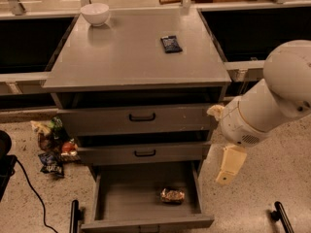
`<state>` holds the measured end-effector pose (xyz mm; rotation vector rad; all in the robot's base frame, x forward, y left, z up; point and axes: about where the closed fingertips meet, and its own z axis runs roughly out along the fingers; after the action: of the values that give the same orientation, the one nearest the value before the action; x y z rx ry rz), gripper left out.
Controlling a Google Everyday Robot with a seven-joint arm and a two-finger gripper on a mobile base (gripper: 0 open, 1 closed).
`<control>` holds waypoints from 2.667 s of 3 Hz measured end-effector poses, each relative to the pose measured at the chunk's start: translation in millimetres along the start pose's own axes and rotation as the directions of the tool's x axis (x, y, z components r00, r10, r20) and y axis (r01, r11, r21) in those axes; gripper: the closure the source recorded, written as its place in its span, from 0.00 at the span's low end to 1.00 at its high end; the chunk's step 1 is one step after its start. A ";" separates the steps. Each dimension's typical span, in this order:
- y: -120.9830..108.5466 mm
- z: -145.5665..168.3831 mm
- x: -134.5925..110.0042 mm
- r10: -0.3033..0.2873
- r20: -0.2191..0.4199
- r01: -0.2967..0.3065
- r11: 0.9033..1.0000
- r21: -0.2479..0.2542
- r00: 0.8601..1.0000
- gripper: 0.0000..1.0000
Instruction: Pick orange can from bottom drawer and place on counter
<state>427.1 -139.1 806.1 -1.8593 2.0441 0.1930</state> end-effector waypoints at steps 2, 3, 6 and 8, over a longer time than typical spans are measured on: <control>-0.5 24.6 10.5 0.022 -0.026 -0.022 1.000 -0.013 0.999 0.00; 7.3 74.1 40.0 0.036 -0.004 -0.036 0.999 -0.023 0.999 0.00; 4.1 219.8 112.0 0.076 0.225 -0.069 0.997 -0.037 0.971 0.00; 2.2 245.8 122.6 0.109 0.221 -0.102 0.994 -0.045 0.969 0.00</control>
Offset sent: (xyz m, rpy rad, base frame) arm 0.0113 -0.0048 -0.0618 -0.0459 0.0540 -0.0489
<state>461.1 -168.7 535.2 -1.6647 1.9949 0.4458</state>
